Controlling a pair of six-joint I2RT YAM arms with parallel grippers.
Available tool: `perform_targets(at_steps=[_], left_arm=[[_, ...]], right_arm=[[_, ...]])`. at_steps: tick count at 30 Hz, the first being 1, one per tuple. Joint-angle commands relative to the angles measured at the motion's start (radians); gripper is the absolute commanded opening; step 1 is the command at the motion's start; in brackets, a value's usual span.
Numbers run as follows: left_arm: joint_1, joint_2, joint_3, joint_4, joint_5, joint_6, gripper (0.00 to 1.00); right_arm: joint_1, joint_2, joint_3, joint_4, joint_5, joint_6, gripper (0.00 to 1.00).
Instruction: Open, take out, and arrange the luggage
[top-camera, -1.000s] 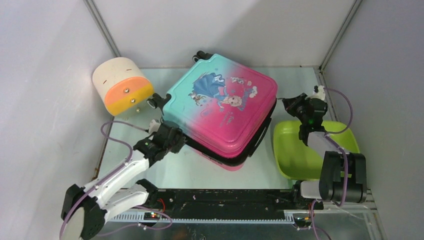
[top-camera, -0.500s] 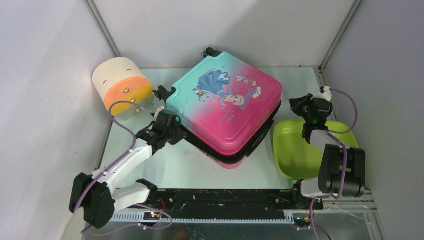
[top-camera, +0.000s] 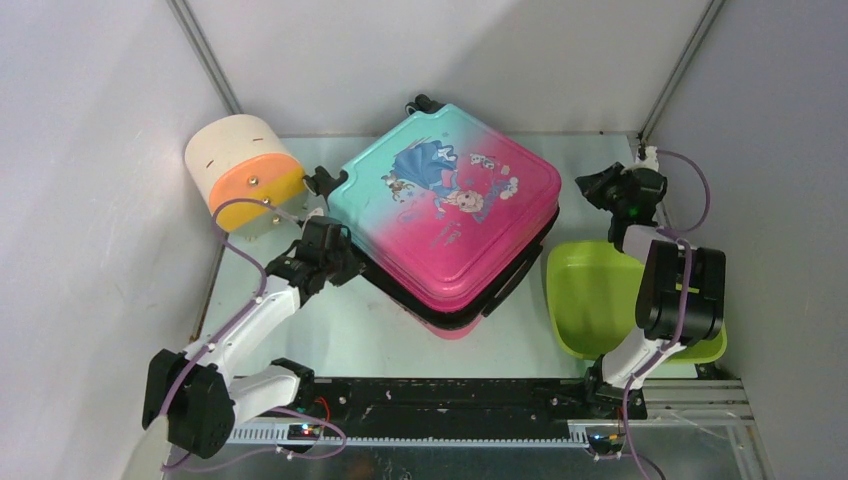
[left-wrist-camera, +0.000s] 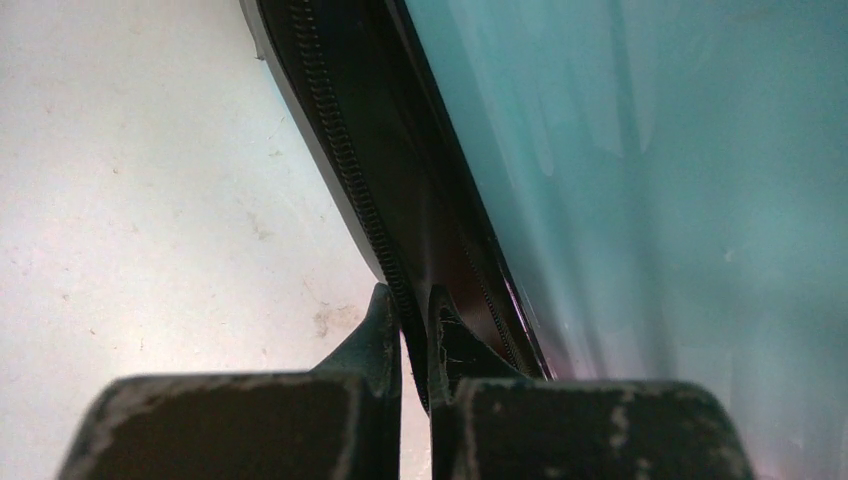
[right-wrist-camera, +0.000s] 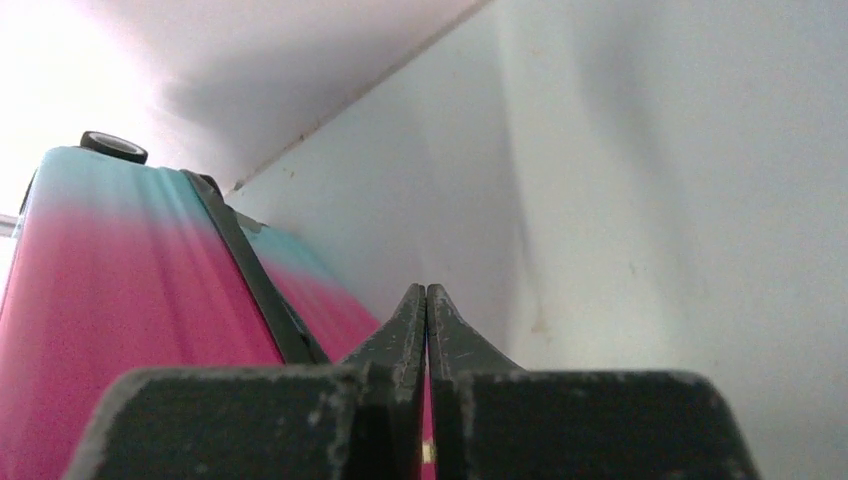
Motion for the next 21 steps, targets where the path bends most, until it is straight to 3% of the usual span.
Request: perform_targets(at_steps=[1, 6, 9, 12, 17, 21], left_arm=[[-0.004, -0.026, 0.008, 0.057, -0.020, 0.221, 0.00], [-0.003, -0.041, 0.018, 0.069, 0.002, 0.242, 0.00], [-0.003, -0.043, 0.027, 0.062, -0.003, 0.250, 0.00], [-0.003, -0.047, 0.031, 0.061, -0.007, 0.252, 0.00], [-0.003, -0.059, 0.034, 0.063, -0.007, 0.247, 0.00], [-0.004, -0.061, 0.043, 0.056, -0.012, 0.251, 0.00]], right_arm=[[-0.014, -0.057, 0.091, -0.308, -0.005, 0.119, 0.15], [-0.009, -0.122, 0.144, -0.651, 0.049, 0.322, 0.44], [-0.006, -0.134, 0.190, -0.748, 0.041, 0.417, 0.53], [-0.007, -0.123, 0.229, -0.861, 0.038, 0.540, 0.52], [-0.008, -0.022, 0.397, -1.257, 0.018, 0.633, 0.51], [0.004, 0.043, 0.449, -1.314, -0.046, 0.690, 0.46]])
